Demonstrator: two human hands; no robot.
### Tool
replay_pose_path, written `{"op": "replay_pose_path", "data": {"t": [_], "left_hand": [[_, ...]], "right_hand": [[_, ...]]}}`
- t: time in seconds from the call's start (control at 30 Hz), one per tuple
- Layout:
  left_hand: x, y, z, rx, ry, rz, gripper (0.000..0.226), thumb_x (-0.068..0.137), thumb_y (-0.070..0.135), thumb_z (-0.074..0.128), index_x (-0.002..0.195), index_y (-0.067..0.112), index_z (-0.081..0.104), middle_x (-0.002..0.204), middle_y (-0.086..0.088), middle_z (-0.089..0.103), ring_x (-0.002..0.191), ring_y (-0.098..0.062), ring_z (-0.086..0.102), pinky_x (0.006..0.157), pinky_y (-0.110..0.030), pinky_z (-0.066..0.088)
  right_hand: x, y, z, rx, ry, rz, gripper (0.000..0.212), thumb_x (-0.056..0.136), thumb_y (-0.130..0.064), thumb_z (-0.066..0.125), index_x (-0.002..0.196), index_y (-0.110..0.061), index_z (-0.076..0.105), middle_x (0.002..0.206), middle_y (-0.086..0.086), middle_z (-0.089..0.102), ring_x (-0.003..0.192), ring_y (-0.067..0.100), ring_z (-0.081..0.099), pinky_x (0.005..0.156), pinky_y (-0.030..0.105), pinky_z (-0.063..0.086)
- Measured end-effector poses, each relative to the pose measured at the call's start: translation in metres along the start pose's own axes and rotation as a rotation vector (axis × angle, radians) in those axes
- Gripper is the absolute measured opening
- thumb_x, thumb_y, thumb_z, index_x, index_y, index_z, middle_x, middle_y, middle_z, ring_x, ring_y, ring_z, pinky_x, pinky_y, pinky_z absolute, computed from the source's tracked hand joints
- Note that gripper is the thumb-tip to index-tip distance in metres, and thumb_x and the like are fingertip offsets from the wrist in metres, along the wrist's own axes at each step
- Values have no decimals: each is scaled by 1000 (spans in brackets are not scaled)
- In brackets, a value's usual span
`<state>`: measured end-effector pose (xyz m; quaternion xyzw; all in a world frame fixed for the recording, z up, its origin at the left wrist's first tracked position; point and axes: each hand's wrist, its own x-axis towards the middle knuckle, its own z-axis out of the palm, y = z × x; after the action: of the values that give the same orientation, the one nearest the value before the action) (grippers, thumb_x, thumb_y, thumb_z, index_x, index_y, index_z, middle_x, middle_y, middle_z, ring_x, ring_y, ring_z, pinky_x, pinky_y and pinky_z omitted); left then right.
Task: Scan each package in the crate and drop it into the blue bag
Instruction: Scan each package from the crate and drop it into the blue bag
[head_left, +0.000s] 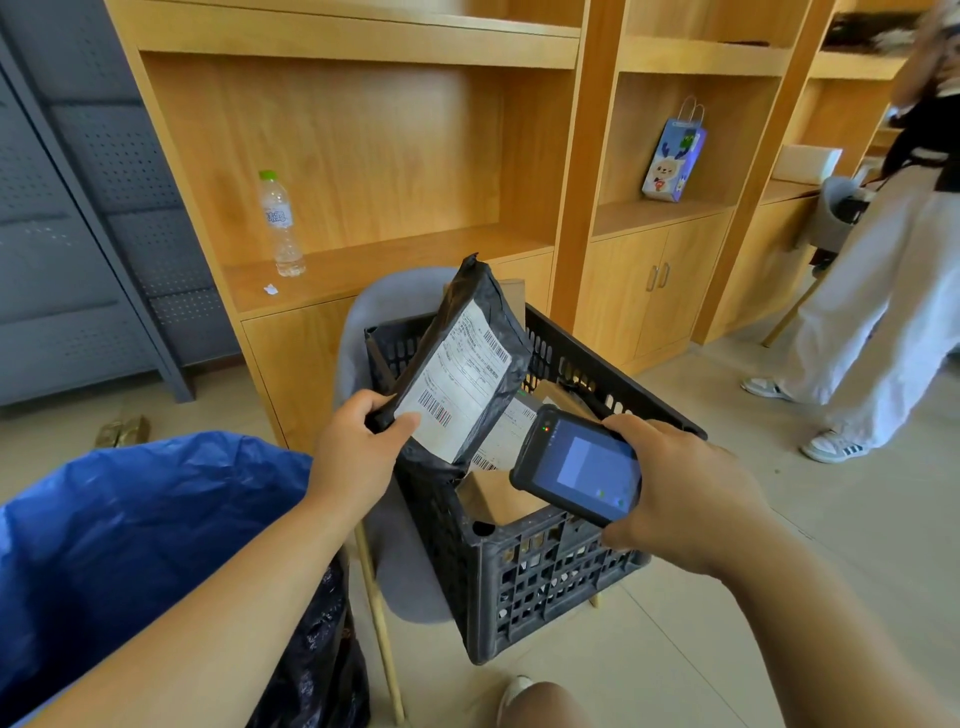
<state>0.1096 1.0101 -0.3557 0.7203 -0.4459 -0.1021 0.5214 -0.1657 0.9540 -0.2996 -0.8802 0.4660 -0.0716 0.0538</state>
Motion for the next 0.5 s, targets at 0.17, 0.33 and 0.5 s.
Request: {"op": "replay_pose_path", "data": {"t": [0.17, 0.33, 0.5], "left_hand": [[0, -3, -1, -3, 14, 1, 16, 87, 27, 68, 79, 28, 55, 82, 17, 63, 74, 2, 60, 49, -6, 42], [0, -8, -12, -107, 53, -69, 12, 87, 30, 67, 85, 21, 59, 83, 15, 67, 77, -1, 64, 56, -15, 45], [-17, -34, -54, -268, 184, -172, 7, 87, 25, 66, 83, 30, 63, 84, 14, 71, 82, -4, 67, 69, -26, 51]], "right_hand": [[-1, -2, -1, -12, 6, 5, 91, 54, -53, 75, 131, -34, 30, 95, -13, 45, 82, 12, 48, 63, 26, 43], [2, -8, 3, 4, 44, -5, 92, 54, -53, 76, 131, -32, 30, 100, -11, 48, 84, 12, 48, 67, 29, 47], [17, -38, 12, 29, 54, -92, 94, 54, -54, 76, 133, -31, 31, 103, -10, 49, 82, 11, 44, 59, 26, 41]]}}
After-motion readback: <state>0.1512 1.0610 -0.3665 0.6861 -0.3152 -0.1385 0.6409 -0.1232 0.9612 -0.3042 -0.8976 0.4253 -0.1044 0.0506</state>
